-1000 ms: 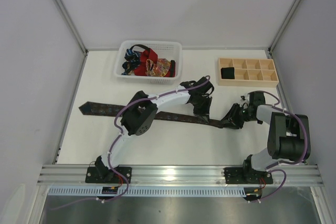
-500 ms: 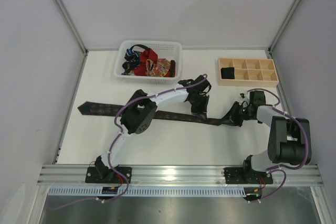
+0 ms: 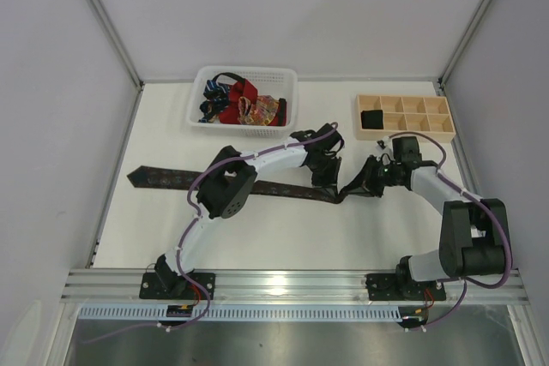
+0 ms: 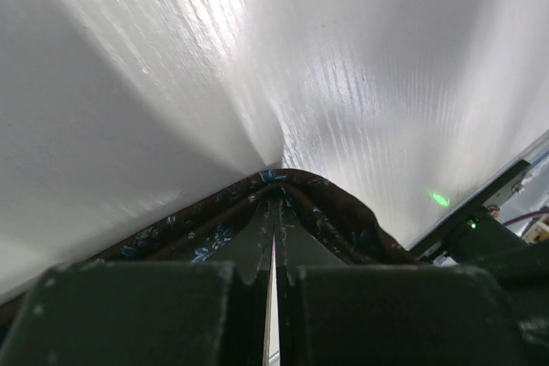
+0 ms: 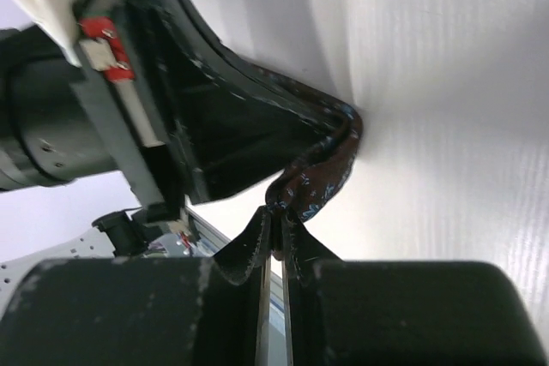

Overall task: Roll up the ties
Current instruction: Roll the tie

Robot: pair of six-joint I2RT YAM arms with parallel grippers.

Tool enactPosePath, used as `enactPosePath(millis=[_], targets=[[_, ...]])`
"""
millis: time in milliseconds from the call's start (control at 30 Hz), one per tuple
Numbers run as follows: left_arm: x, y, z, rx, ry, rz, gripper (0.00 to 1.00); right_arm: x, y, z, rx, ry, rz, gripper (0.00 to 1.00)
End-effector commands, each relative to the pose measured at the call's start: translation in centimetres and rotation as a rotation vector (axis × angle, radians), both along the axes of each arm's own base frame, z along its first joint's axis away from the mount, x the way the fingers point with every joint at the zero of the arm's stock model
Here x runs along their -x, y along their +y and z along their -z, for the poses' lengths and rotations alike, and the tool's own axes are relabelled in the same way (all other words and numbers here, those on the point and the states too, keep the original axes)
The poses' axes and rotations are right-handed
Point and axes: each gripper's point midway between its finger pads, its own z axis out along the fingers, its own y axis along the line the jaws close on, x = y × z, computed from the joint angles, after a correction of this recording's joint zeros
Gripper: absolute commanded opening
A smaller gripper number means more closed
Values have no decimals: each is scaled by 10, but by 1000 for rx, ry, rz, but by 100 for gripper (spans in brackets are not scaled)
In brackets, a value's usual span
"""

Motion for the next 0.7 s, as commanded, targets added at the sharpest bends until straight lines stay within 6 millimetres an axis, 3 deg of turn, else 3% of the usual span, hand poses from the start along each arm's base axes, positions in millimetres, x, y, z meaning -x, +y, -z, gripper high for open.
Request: enactPosePath(millis=[0, 333, 667], targets=[[7, 6, 6, -16, 12, 19, 0, -12, 14, -31, -67, -24, 22, 2], [33, 4, 9, -11, 36, 65, 1, 7, 11, -34, -23, 56, 108, 0], [52, -11, 4, 29, 60, 105, 1, 37, 5, -20, 22, 112, 138, 0]])
